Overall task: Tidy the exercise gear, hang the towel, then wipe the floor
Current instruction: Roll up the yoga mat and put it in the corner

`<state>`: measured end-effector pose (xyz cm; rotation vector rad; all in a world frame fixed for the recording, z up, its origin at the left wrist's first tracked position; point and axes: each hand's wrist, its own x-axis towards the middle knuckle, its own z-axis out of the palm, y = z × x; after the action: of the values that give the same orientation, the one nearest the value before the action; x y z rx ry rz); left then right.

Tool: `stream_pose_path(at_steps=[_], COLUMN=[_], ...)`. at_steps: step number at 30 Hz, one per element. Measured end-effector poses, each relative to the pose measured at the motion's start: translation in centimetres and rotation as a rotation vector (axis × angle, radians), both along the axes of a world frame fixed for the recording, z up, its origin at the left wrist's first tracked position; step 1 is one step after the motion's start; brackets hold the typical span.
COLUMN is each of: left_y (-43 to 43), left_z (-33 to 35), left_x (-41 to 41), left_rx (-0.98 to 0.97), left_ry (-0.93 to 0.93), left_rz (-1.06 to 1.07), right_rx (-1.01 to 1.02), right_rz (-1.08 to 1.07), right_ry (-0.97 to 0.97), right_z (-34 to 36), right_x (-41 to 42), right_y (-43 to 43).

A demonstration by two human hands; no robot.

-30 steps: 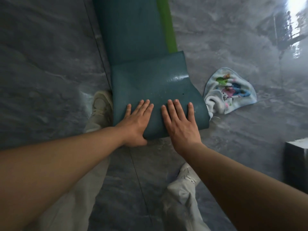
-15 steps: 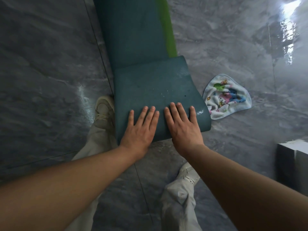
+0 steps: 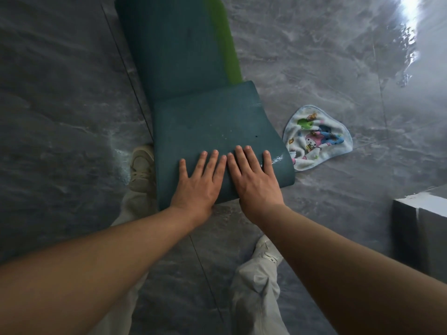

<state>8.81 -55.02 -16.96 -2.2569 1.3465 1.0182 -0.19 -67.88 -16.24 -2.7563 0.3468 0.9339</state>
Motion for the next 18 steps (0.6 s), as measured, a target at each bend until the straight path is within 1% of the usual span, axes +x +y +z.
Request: stream_pose_path(at_steps=[7,12,16,18], left_y=[-0.9,-1.9,-2.8,-2.7], left_z=[1.8,3.5,5.1,6.0], left_x=[4.6,9.8,14.6,16.7], left_rx=[-0.006,-0.047,-0.103,-0.153], left_ry=[0.142,0.248,0.248,0.213], left_rz=[0.036,0.065,0.055,0.047], right_rx=[-0.033,-0.074,-0.111,-0.123], right_rz=[0.014,0.033,-0.032,-0.047], right_ry=[-0.016,-0.003,-0.016,0.032], right_z=[2.3,4.5,5.6,6.4], right_x=[2.6,6.6,11.3,13.8], right_y=[-0.3,-0.2,-0.9,-1.6])
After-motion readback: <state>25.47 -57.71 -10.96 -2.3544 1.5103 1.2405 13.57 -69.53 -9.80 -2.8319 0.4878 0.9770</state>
